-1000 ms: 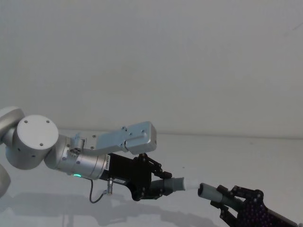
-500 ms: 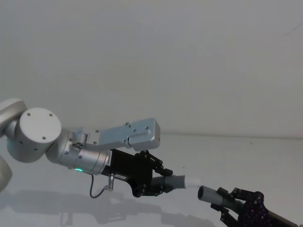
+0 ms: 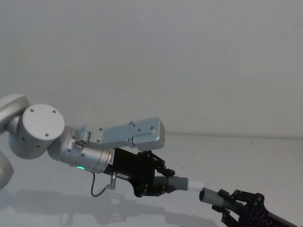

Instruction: Use both hands to pick up one end of the pipe from the table, align the ends, and insert them.

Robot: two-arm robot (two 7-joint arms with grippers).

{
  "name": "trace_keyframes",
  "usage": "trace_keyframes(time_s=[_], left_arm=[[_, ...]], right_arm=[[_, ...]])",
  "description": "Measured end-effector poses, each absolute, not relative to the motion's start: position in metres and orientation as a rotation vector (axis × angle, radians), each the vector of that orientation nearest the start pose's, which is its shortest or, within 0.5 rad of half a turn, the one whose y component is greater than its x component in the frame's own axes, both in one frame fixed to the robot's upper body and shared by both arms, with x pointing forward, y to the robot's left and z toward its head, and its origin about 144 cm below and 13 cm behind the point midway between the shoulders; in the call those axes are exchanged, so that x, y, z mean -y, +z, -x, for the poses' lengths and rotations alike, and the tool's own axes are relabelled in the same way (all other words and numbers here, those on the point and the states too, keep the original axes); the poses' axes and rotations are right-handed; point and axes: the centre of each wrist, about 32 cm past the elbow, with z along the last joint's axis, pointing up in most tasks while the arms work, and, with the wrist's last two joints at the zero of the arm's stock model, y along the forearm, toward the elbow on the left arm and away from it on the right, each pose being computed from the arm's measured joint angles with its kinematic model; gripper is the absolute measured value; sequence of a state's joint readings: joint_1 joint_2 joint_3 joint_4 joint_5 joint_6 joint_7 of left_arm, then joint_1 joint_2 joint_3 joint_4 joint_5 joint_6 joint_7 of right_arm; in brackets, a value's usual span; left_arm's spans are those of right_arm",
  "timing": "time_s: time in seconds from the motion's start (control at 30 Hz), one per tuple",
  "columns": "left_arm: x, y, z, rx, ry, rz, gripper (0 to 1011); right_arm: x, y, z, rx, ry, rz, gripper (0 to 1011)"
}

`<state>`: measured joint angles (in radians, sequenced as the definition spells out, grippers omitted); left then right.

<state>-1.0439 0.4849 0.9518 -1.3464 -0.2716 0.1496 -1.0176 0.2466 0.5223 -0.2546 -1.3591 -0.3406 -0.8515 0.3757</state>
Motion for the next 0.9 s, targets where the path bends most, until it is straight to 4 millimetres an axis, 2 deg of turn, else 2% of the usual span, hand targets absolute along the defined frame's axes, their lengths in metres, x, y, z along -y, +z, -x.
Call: trace_keyframes(time_s=[0.9], left_arm=[[-0.168,1.401,-0.602,0.475,0.018,-0.699,327]], right_arm=[[0.336,1.181,-0.511,1.054,-0.577,0.278,290]])
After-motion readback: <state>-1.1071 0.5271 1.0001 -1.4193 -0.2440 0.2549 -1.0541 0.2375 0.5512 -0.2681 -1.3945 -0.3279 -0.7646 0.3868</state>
